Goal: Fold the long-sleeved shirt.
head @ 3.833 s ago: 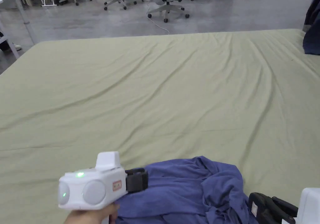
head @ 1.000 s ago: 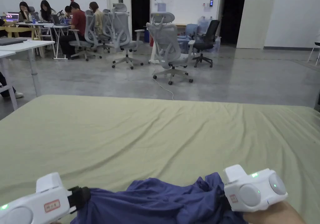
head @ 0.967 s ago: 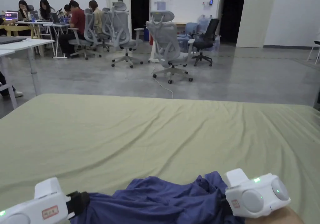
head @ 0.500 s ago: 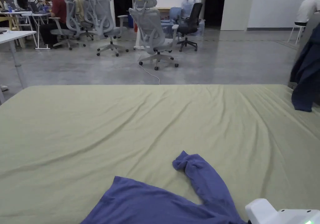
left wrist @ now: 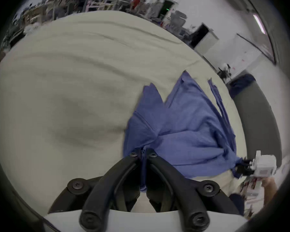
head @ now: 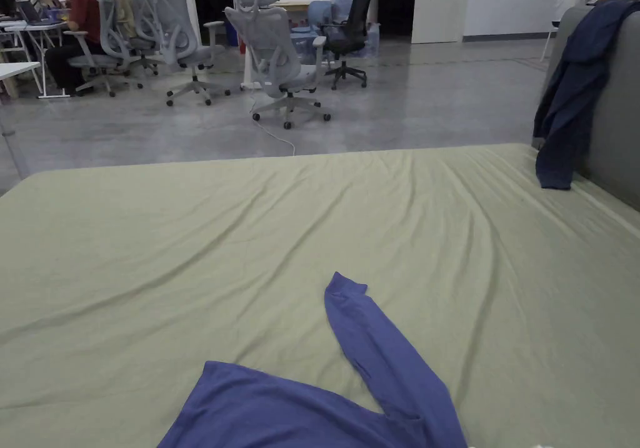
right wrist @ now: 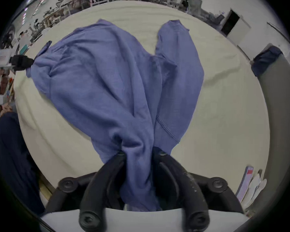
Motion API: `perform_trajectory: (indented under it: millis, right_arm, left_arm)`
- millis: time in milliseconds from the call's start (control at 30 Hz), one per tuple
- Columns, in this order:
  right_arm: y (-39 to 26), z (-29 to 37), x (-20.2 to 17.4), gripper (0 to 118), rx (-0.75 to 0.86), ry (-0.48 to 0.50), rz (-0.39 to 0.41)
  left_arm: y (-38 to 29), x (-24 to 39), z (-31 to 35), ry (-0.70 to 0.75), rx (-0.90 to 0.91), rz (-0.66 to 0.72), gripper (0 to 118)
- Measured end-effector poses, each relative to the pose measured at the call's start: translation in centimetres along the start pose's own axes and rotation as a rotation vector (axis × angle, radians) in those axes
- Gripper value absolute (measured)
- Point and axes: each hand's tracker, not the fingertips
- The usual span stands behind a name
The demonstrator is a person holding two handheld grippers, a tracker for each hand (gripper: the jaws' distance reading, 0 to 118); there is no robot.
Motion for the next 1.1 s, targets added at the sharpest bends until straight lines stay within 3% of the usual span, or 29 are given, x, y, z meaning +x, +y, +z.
perform_trajectory:
  millis: [33,67,100,133,167,233,400,433,467,500,533,567,600,633,667,733,800,833,867,933,967,1100]
  right_arm:
    - [0.1,0.5,0.2,45,0.003,0.001,-0.037]
    - [0.0,1.4,0.4,72,0.025,-0.032,-0.069]
    - [-0.2,2.5,0.7,105,0.044,-0.076,-0.086]
    - [-0.6,4.1,0.8,118,0.087,-0.112,-0.105]
    - [-1.2,5.8,0.9,118,0.140,-0.129,-0.131]
    - [-2.9,9.9,0.8,118,0.274,-0.096,-0.235]
    - [-6.9,15.0,-1.0,118,0.415,0.031,-0.433]
    - [-7.7,15.4,-1.5,110,0.424,0.053,-0.478]
    - [-8.3,15.8,-2.0,94,0.419,0.073,-0.507]
    - [-8.9,15.8,-2.7,58,0.420,0.120,-0.531]
    - [-9.3,15.7,-3.3,26,0.429,0.138,-0.544]
    - [-9.7,15.6,-3.9,6,0.429,0.142,-0.550]
    - [-10.0,15.3,-4.5,6,0.420,0.128,-0.552]
    - [-10.2,15.1,-5.0,6,0.408,0.120,-0.564]
    - [-10.3,14.9,-5.3,6,0.399,0.118,-0.566]
    - [-10.4,14.3,-5.4,6,0.385,0.165,-0.565]
    - [-10.0,13.4,-5.6,5,0.366,0.230,-0.587]
    - [-9.8,13.0,-5.6,5,0.357,0.248,-0.588]
    - [-9.6,12.6,-5.6,5,0.354,0.251,-0.590]
    - [-9.2,11.9,-5.9,5,0.344,0.250,-0.589]
    - [-9.1,11.6,-6.0,5,0.341,0.254,-0.591]
    - [-9.1,10.5,-6.3,5,0.322,0.289,-0.630]
  left_arm:
    - [0.4,0.3,0.2,0.003,0.000,0.006,8]
    - [0.4,1.3,0.8,0.007,0.002,0.004,20]
    - [0.5,2.1,1.7,0.022,0.033,-0.016,58]
    - [0.5,3.2,3.1,0.013,0.102,-0.075,93]
    - [0.4,4.1,4.4,-0.011,0.163,-0.125,118]
    - [-0.2,5.8,7.9,-0.117,0.279,-0.210,118]
    - [-3.6,8.9,11.0,-0.167,0.159,-0.274,118]
    - [-4.6,9.4,11.2,-0.167,0.135,-0.285,118]
    - [-5.4,10.1,11.3,-0.165,0.108,-0.300,117]
    - [-6.4,10.6,11.2,-0.156,0.076,-0.317,108]
    - [-7.3,11.1,11.1,-0.145,0.035,-0.338,83]
    - [-7.9,11.3,11.2,-0.157,0.002,-0.366,29]
    - [-8.4,11.8,11.1,-0.152,0.010,-0.389,1]
    - [-8.9,12.6,10.5,-0.111,-0.016,-0.404,0]
    - [-9.2,12.4,10.2,-0.036,-0.047,-0.388,0]
    - [-8.3,13.4,9.1,-0.192,-0.062,-0.424,0]
    - [-6.2,14.5,7.6,-0.200,-0.044,-0.404,3]
    - [-4.8,15.0,6.6,-0.179,-0.020,-0.409,9]
    - [-3.2,16.1,5.4,-0.165,0.014,-0.427,21]
    - [0.3,18.0,2.0,-0.103,0.065,-0.478,90]
    - [2.1,18.8,-0.2,-0.065,0.080,-0.494,118]
    - [8.9,21.3,-9.5,0.025,0.052,-0.487,115]
